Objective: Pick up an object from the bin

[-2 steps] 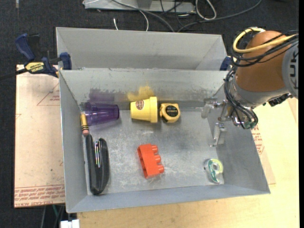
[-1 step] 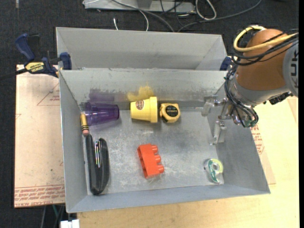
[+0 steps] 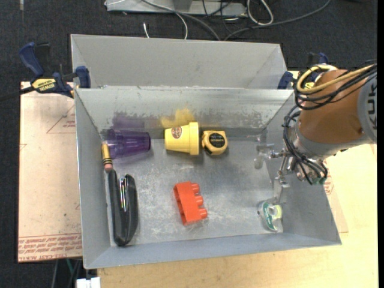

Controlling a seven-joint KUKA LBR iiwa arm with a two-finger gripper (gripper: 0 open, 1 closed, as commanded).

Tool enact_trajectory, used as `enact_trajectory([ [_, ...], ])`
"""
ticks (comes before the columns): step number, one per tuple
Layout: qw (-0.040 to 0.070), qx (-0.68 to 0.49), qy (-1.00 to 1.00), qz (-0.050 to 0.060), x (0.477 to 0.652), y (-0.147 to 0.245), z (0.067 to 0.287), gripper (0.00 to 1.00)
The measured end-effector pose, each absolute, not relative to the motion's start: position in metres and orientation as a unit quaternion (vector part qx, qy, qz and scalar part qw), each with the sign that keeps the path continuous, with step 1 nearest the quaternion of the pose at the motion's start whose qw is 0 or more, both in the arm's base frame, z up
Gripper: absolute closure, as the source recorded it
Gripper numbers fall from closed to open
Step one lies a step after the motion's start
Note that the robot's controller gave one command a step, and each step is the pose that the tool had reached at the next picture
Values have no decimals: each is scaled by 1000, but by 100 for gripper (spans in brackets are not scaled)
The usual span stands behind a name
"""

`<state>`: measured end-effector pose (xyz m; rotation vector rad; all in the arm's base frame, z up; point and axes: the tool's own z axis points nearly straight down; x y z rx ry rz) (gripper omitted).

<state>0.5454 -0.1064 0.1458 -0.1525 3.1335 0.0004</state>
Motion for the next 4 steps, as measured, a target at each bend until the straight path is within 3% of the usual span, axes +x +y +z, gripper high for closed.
enact_trajectory([
  [1,1,-163,987,0,495,-135,128,0],
  [2,0,-276,961,2,480,-115,123,0],
  [3,6,-434,901,-1,484,-126,83,0],
  [4,3,-518,855,2,490,-132,70,100],
])
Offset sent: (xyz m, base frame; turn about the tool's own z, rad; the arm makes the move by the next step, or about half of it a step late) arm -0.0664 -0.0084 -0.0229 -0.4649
